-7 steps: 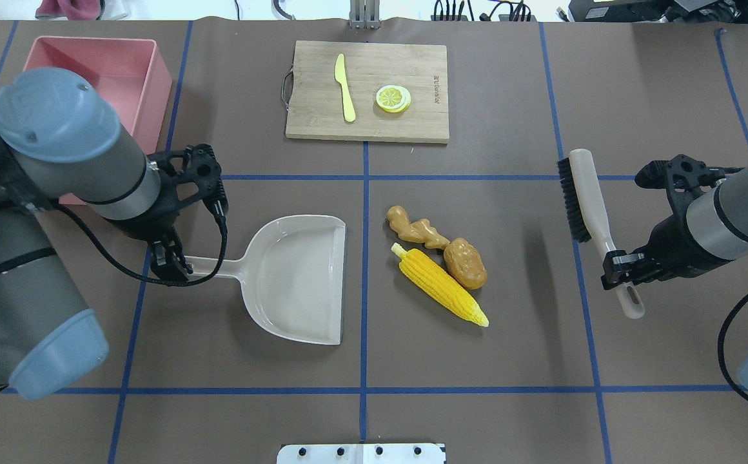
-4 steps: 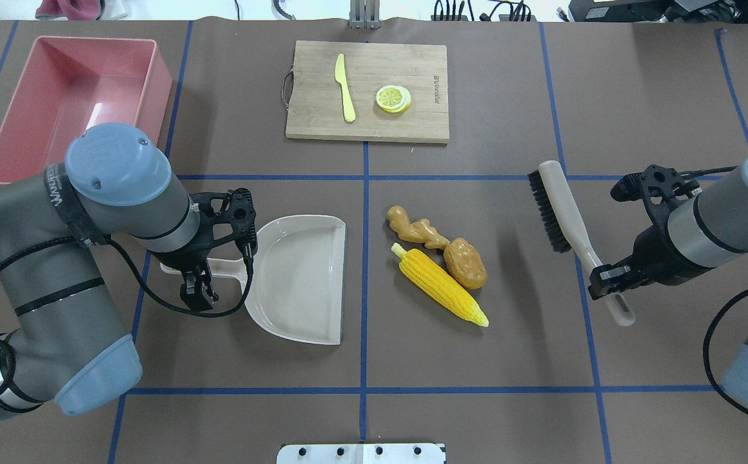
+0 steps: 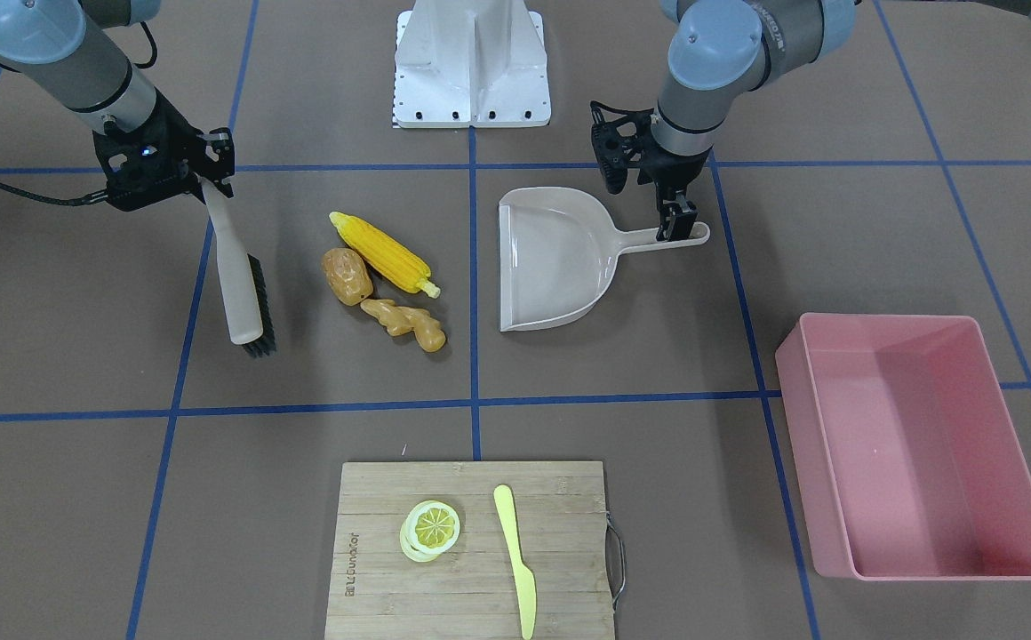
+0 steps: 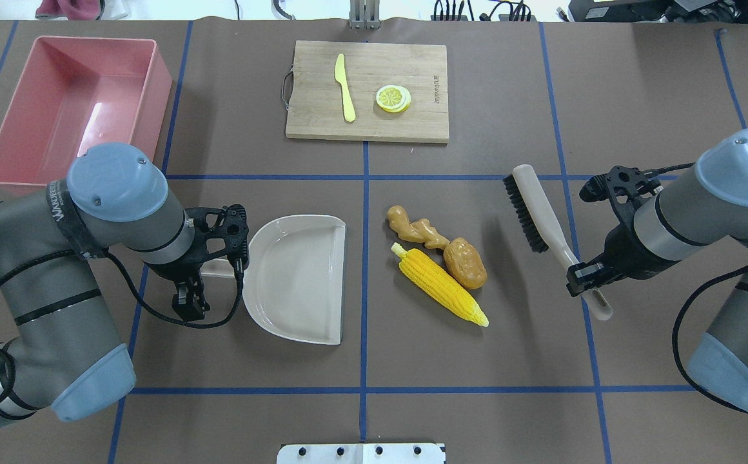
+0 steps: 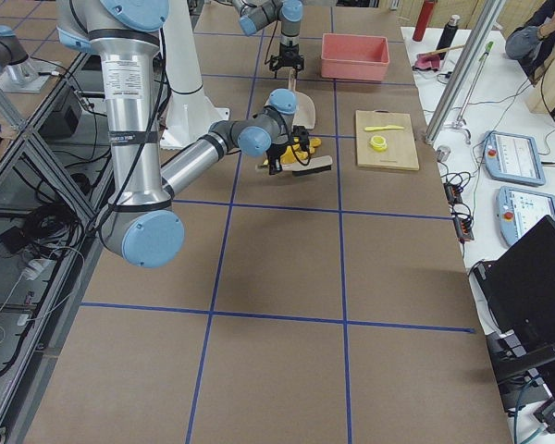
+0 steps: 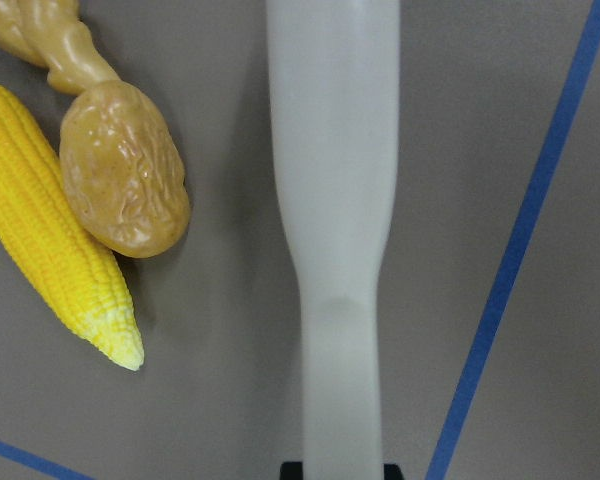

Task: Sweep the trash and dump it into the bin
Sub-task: 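Lower the brush behind the corn and ginger with the right gripper, then sweep the potato and corn toward the dustpan with the right gripper's brush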

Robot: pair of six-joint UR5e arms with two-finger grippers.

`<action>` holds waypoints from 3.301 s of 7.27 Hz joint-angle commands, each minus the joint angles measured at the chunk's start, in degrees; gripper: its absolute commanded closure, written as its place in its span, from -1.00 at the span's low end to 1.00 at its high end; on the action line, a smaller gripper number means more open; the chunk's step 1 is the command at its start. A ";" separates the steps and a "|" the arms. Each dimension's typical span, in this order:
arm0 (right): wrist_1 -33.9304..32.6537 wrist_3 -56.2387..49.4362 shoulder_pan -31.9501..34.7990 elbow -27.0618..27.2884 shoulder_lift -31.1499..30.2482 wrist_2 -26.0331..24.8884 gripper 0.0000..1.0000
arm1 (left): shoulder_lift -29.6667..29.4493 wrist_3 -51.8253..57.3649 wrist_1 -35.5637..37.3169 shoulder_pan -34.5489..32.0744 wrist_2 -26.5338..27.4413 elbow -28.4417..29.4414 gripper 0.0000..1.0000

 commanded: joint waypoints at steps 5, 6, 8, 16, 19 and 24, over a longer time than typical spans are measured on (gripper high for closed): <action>21.28 25.97 -7.72 -2.06 -5.40 2.05 1.00 | -0.38 1.75 -1.82 0.16 4.50 4.07 -0.98; 24.30 26.87 -7.74 -2.76 -6.21 2.13 1.00 | -0.55 1.67 -3.13 0.16 4.33 5.21 -0.98; 25.21 29.25 -10.45 -2.85 -5.70 -0.57 1.00 | -0.47 1.75 -4.46 0.16 4.24 6.01 -0.92; 24.59 30.21 -16.35 -6.53 1.67 -5.69 1.00 | -2.13 1.84 -2.63 0.51 3.98 4.95 1.00; 24.42 33.98 -17.84 -10.05 7.65 -6.39 1.00 | -7.92 2.01 2.12 0.86 4.15 8.80 1.00; 15.22 37.95 -22.06 -10.15 17.22 -10.52 1.00 | -11.19 2.02 2.21 0.95 4.06 12.69 1.00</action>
